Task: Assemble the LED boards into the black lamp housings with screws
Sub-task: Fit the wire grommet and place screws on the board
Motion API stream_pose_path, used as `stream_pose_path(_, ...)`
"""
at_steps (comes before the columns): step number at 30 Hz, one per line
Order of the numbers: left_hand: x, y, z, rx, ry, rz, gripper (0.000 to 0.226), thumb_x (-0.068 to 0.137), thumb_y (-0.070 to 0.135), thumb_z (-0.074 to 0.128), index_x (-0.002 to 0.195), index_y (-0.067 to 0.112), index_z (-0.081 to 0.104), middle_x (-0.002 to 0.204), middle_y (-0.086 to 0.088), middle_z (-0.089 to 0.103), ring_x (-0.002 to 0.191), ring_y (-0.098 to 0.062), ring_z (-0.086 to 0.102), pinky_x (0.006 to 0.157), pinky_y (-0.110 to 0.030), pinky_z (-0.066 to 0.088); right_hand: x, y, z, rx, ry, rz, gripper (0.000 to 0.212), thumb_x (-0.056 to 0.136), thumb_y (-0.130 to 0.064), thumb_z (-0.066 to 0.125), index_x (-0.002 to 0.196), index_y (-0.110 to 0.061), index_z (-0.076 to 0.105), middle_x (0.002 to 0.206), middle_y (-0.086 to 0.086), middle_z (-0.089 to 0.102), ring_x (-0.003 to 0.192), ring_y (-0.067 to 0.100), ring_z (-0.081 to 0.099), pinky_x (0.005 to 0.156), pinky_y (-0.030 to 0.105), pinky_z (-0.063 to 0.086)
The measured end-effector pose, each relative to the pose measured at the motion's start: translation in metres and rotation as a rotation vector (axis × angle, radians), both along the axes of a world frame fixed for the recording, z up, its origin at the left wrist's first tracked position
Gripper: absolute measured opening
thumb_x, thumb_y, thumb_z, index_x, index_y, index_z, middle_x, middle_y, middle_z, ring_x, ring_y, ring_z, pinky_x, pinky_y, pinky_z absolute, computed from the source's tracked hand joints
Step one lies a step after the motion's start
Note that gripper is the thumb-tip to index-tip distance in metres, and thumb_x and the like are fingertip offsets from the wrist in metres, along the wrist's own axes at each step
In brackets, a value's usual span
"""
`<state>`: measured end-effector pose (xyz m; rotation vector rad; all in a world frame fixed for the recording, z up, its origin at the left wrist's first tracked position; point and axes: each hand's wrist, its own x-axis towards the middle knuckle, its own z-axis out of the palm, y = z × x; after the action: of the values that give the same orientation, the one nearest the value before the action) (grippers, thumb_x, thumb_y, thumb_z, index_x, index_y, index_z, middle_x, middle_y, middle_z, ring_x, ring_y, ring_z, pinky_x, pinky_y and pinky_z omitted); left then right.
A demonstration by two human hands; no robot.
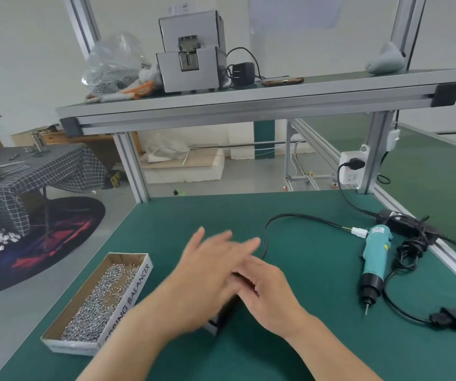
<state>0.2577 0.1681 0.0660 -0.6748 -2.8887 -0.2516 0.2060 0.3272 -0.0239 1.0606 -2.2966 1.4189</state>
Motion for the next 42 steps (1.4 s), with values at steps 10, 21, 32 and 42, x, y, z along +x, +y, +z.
stream_pose_path(10,0.012,-0.006,-0.047,0.238,-0.240,0.197,0.027,0.108,0.032,0.038,0.085,0.019,0.042,0.086,0.002,0.047,0.082,-0.021,0.046,0.081,-0.032,0.036,-0.005,0.009,-0.005,0.179,0.083,0.057,0.016,0.102,-0.042,0.049,0.092,-0.030,0.049,0.086,-0.018,0.047,0.077,0.008,0.049,0.069,0.024,0.043)
stream_pose_path(21,0.019,-0.015,-0.089,0.433,-0.147,0.453,0.011,0.105,0.045,0.030,0.110,0.051,0.038,0.168,0.012,-0.005,0.152,-0.017,-0.023,0.124,-0.046,0.000,0.012,-0.007,0.003,-0.108,0.456,-0.240,0.020,0.102,-0.020,0.059,0.086,-0.009,0.062,0.074,-0.006,0.047,0.059,0.011,0.036,0.049,0.025,0.038)
stream_pose_path(32,0.009,-0.007,-0.046,0.817,-0.027,0.453,0.012,0.078,0.042,0.082,0.079,0.046,0.071,0.140,0.017,0.035,0.101,0.023,0.045,0.075,0.006,0.030,0.009,0.008,0.035,-0.288,0.122,-0.283,0.012,0.098,-0.018,0.064,0.087,-0.012,0.066,0.081,-0.008,0.058,0.068,0.014,0.057,0.066,0.028,0.047)
stream_pose_path(42,-0.010,-0.007,-0.017,0.379,0.104,0.358,0.016,0.080,0.033,0.079,0.096,0.031,0.079,0.147,0.005,0.037,0.123,-0.020,0.037,0.097,-0.021,0.025,0.019,0.007,0.083,0.721,0.161,-0.233,0.030,0.108,-0.040,0.031,0.112,-0.024,0.056,0.103,-0.005,0.056,0.095,0.027,0.060,0.081,0.043,0.048)
